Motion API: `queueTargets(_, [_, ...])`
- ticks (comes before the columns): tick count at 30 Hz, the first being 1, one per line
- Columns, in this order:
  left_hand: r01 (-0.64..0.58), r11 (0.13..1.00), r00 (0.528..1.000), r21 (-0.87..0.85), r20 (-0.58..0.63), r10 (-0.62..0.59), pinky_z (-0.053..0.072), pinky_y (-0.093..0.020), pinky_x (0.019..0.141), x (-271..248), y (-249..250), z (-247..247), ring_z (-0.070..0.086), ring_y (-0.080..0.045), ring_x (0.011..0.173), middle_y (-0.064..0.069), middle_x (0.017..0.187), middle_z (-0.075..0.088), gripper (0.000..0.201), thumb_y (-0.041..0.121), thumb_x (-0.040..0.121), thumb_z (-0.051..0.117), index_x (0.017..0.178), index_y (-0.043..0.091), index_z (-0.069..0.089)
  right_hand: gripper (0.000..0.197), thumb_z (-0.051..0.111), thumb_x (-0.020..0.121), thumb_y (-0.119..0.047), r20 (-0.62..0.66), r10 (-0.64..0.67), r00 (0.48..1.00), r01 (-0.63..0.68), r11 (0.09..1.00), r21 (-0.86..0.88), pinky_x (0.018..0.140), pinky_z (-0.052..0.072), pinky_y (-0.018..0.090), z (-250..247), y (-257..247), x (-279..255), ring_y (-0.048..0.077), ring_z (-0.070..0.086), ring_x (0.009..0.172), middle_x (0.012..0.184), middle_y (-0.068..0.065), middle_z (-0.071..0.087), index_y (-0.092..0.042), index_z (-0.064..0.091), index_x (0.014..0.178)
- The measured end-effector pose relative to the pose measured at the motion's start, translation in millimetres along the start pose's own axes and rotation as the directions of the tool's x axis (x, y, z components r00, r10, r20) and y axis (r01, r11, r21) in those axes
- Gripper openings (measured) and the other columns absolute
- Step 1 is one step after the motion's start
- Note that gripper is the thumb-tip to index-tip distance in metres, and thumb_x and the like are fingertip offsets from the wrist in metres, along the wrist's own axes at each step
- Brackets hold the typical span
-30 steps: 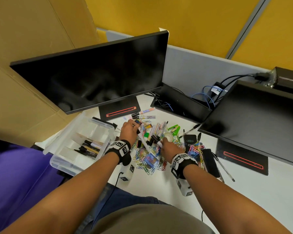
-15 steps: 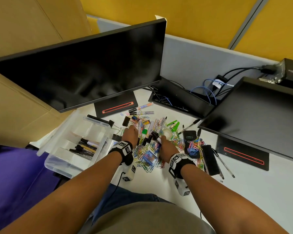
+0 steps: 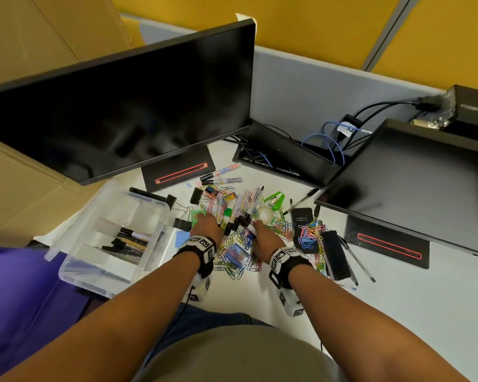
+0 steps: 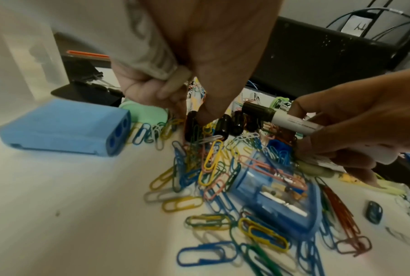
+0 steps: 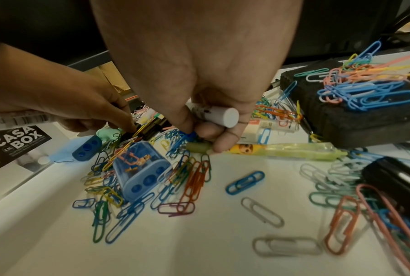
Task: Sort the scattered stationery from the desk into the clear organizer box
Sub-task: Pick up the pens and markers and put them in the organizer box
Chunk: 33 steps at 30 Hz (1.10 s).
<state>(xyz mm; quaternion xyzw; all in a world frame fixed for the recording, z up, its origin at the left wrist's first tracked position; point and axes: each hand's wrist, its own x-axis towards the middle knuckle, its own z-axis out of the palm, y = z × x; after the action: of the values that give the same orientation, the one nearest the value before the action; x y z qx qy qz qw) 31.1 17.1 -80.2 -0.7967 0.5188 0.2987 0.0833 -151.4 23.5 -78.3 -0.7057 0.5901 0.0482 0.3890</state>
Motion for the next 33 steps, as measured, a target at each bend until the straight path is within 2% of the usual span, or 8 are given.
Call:
queueTargets(3, [-0.007, 1.0, 1.0, -0.009, -0.026, 0.007, 0.049, -0.041, 0.088, -4, 0, -1, 0.06, -0.039, 0.107, -0.022, 0.139, 0.037, 0.043, 0.024, 0.093, 0.057, 0.129, 0.001, 0.045, 0.041, 0.052, 0.088, -0.005, -0.005, -0.01, 1.0, 0.01, 1.0, -0.002, 0.072, 0.045, 0.034, -3, 0, -1, 0.036, 0.062, 0.094, 0.107, 0.021, 0.059, -0.01, 0.035, 0.126])
queueTargets(7, [-0.032, 0.999, 0.998, -0.016, -0.053, 0.031, 0.05, -0.042, 0.084, -7, 4, 0, 0.059, -0.038, 0.107, -0.019, 0.136, 0.041, 0.048, 0.025, 0.094, 0.057, 0.134, 0.005, 0.039, 0.045, 0.051, 0.091, -0.005, -0.014, -0.008, 1.0, 0.008, 1.0, -0.017, 0.073, 0.042, 0.033, -10, 5, -5, 0.037, 0.061, 0.099, 0.112, 0.022, 0.059, -0.008, 0.036, 0.133])
queueTargets(15, [-0.029, 0.999, 0.999, 0.019, -0.018, 0.029, 0.049, -0.04, 0.091, -9, 10, -1, 0.057, -0.034, 0.115, -0.019, 0.134, 0.047, 0.053, 0.035, 0.093, 0.062, 0.131, 0.002, 0.046, 0.041, 0.046, 0.093, -0.003, -0.05, -0.011, 0.999, 0.007, 0.997, -0.08, 0.073, 0.043, 0.033, -13, 10, -14, 0.036, 0.061, 0.098, 0.112, 0.023, 0.06, -0.006, 0.037, 0.133])
queueTargets(18, [-0.025, 0.999, 1.0, -0.027, -0.01, 0.025, 0.05, -0.038, 0.084, -9, 8, -5, 0.059, -0.032, 0.11, -0.017, 0.124, 0.056, 0.049, 0.036, 0.092, 0.062, 0.126, 0.003, 0.049, 0.041, 0.048, 0.092, -0.003, -0.041, -0.029, 0.999, 0.026, 0.997, -0.074, 0.071, 0.038, 0.03, -12, 10, -14, 0.037, 0.061, 0.098, 0.111, 0.024, 0.06, -0.005, 0.038, 0.131])
queueTargets(22, [-0.022, 0.997, 0.999, -0.074, -0.04, 0.019, 0.05, -0.038, 0.081, -12, 3, -13, 0.06, -0.034, 0.107, -0.015, 0.121, 0.059, 0.052, 0.038, 0.094, 0.055, 0.132, 0.006, 0.042, 0.037, 0.052, 0.091, -0.004, -0.015, -0.026, 1.0, 0.024, 0.996, -0.082, 0.068, 0.037, 0.031, -14, 5, -10, 0.036, 0.061, 0.096, 0.107, 0.023, 0.06, -0.005, 0.038, 0.126])
queueTargets(25, [-0.034, 0.997, 0.995, -0.065, -0.091, 0.028, 0.051, -0.036, 0.075, -18, 0, -24, 0.062, -0.032, 0.095, -0.014, 0.109, 0.062, 0.041, 0.039, 0.093, 0.053, 0.12, 0.009, 0.047, 0.038, 0.055, 0.091, -0.007, -0.016, -0.044, 0.999, 0.042, 0.995, -0.088, 0.068, 0.04, 0.033, -14, 2, -8, 0.037, 0.062, 0.094, 0.105, 0.021, 0.061, -0.007, 0.038, 0.125])
queueTargets(30, [-0.084, 0.988, 0.975, -0.129, -0.214, 0.055, 0.051, -0.034, 0.067, -31, -4, -46, 0.061, -0.028, 0.08, -0.009, 0.089, 0.064, 0.027, 0.038, 0.093, 0.052, 0.099, 0.012, 0.052, 0.03, 0.049, 0.094, -0.013, -0.038, -0.058, 0.998, 0.055, 0.997, -0.062, 0.066, 0.046, 0.033, -17, -6, -5, 0.03, 0.058, 0.079, 0.089, 0.013, 0.057, -0.006, 0.04, 0.122])
queueTargets(33, [-0.115, 0.969, 0.965, -0.219, -0.256, 0.056, 0.056, -0.037, 0.07, -37, -6, -56, 0.062, -0.026, 0.074, -0.007, 0.083, 0.063, 0.023, 0.038, 0.09, 0.055, 0.093, 0.015, 0.054, 0.026, 0.049, 0.098, -0.021, -0.063, -0.079, 0.995, 0.076, 0.996, -0.047, 0.068, 0.045, 0.033, -25, -13, -4, 0.03, 0.059, 0.081, 0.095, 0.013, 0.059, -0.008, 0.043, 0.12])
